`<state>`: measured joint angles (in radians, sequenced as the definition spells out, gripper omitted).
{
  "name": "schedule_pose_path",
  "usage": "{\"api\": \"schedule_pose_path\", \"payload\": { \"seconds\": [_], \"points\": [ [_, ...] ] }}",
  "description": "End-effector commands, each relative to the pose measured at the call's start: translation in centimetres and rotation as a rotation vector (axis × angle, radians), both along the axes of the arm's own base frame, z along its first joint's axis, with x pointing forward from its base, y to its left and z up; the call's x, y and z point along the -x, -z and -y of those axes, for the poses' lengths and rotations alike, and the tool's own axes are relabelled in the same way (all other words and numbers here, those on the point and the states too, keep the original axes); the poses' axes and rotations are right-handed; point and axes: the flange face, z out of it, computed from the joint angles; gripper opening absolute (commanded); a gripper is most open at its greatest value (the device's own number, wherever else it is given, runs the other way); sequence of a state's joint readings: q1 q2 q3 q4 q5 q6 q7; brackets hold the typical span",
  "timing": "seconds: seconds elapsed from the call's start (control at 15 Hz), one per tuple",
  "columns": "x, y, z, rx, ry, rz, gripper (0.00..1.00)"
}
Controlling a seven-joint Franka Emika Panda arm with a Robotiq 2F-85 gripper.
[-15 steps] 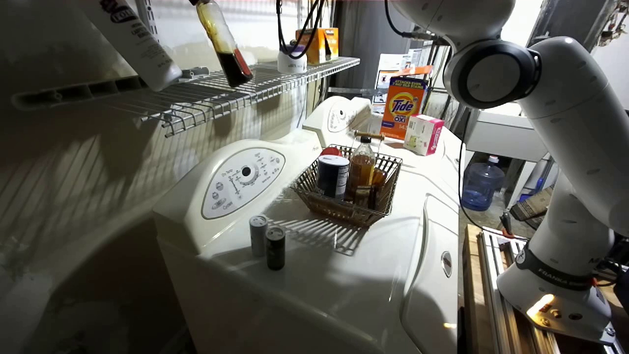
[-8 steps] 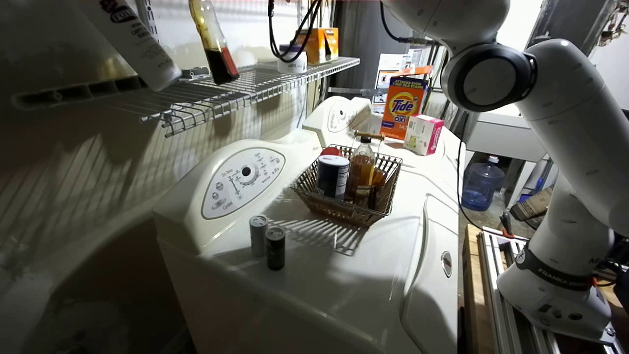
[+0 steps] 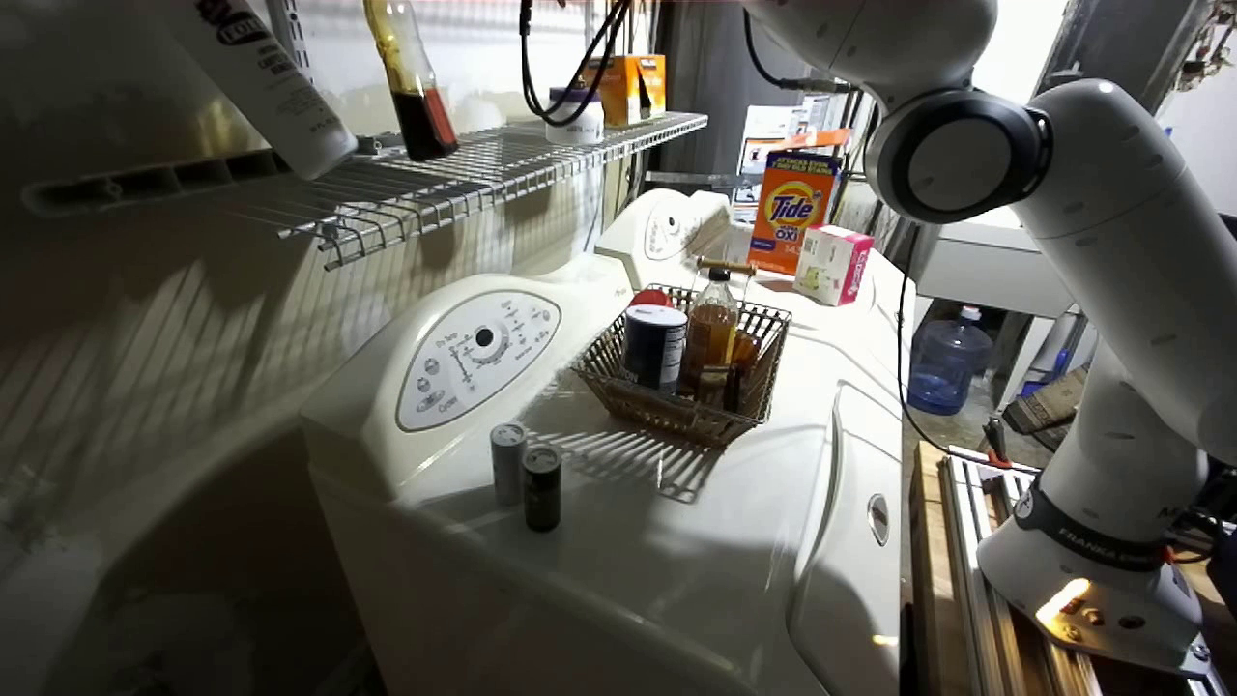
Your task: Put the bottle lying down upright
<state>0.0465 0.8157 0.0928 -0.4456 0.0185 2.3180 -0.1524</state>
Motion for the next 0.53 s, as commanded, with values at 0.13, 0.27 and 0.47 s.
{"api": "schedule_pose_path", "payload": {
  "seconds": [0.13, 0.27, 0.47],
  "points": [
    [0.02, -0.75, -0.02, -0.058, -0.019, 0.085, 0.19],
    [-0.15, -0.48, -0.19, -0.065, -0.026, 0.095, 0.19],
    [-0.39, -0.05, -0.51, -0.075, -0.035, 0.103, 0.19]
  ]
}}
